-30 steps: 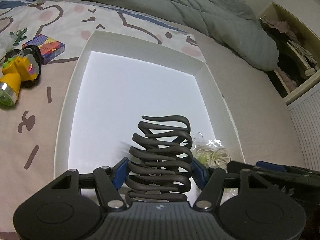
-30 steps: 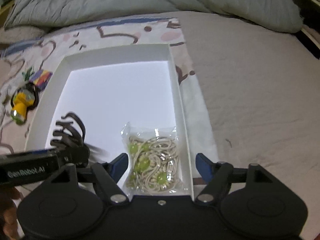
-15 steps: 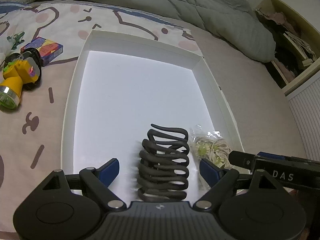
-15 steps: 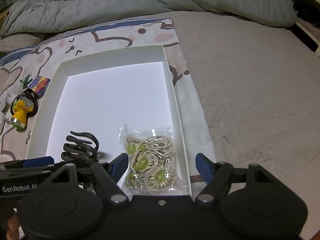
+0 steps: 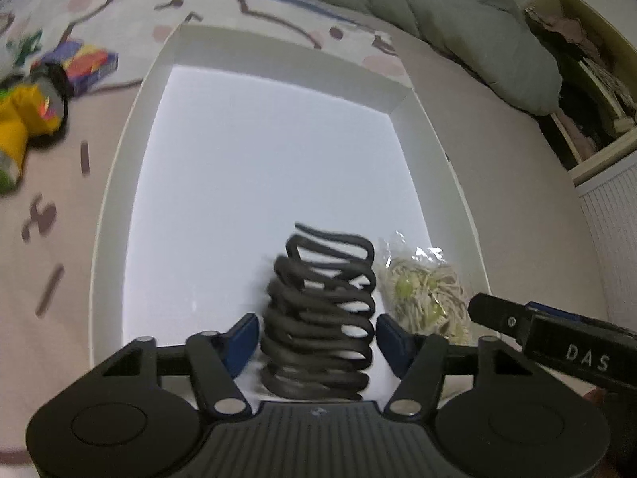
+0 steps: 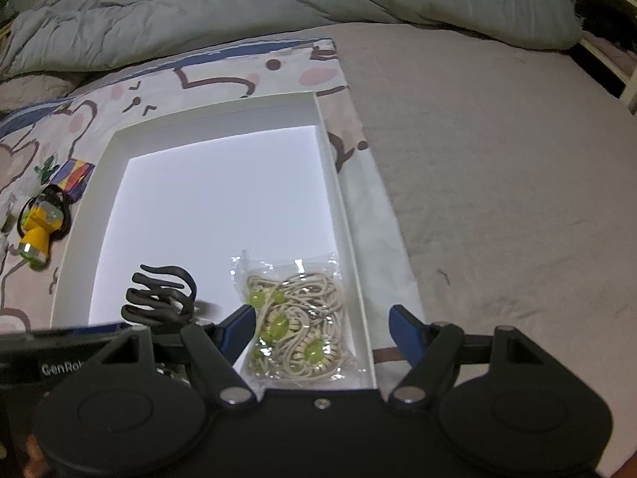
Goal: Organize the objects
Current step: 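Lower and release the spring with the left tool while the right tool releases the bead bag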
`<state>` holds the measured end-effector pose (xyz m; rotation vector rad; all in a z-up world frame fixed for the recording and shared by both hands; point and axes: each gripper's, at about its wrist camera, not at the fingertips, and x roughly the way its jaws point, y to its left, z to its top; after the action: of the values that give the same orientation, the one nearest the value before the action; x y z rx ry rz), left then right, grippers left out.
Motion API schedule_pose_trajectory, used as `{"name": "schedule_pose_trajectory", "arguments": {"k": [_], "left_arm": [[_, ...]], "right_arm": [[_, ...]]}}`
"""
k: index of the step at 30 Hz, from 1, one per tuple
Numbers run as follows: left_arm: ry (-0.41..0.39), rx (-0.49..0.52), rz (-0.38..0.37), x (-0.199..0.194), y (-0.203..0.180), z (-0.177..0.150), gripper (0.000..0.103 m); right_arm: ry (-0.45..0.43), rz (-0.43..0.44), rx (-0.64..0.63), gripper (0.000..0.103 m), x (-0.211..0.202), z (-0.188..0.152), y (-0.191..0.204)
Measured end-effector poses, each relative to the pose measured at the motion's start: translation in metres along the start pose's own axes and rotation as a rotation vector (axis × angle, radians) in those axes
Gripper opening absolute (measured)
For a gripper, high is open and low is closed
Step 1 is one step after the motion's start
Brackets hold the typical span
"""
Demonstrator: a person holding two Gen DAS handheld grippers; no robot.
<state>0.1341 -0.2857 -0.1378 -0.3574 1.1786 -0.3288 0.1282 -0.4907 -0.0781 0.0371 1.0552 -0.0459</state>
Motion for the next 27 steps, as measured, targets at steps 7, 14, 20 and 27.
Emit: {"name": "schedule_pose_trajectory", "arguments": {"k": [7,14,20,27], "left_arm": [[0.022,-0.023,-0.002,-0.005,-0.001,-0.012,0.057],[0.017,-0.022,-0.025,-0.013,-0.007,-0.015,0.052],[0.010,0.003,-0.021,-0.017,-0.010,-0.014,0.054],[0.004,0.015,-0.015,-0.025,-0.007,-0.014,0.066]], "right_arm": [[0.003,-0.002,0.009,0.074,0.000,-0.002,-0.003],[0.003,0.001,0.006,0.074,-0.001,-0.002,-0.002],[0.004,0.004,0.002,0.074,-0.003,-0.002,-0.003],[0.000,0.007,0.006,0.075,-0.006,-0.004,-0.003]]}}
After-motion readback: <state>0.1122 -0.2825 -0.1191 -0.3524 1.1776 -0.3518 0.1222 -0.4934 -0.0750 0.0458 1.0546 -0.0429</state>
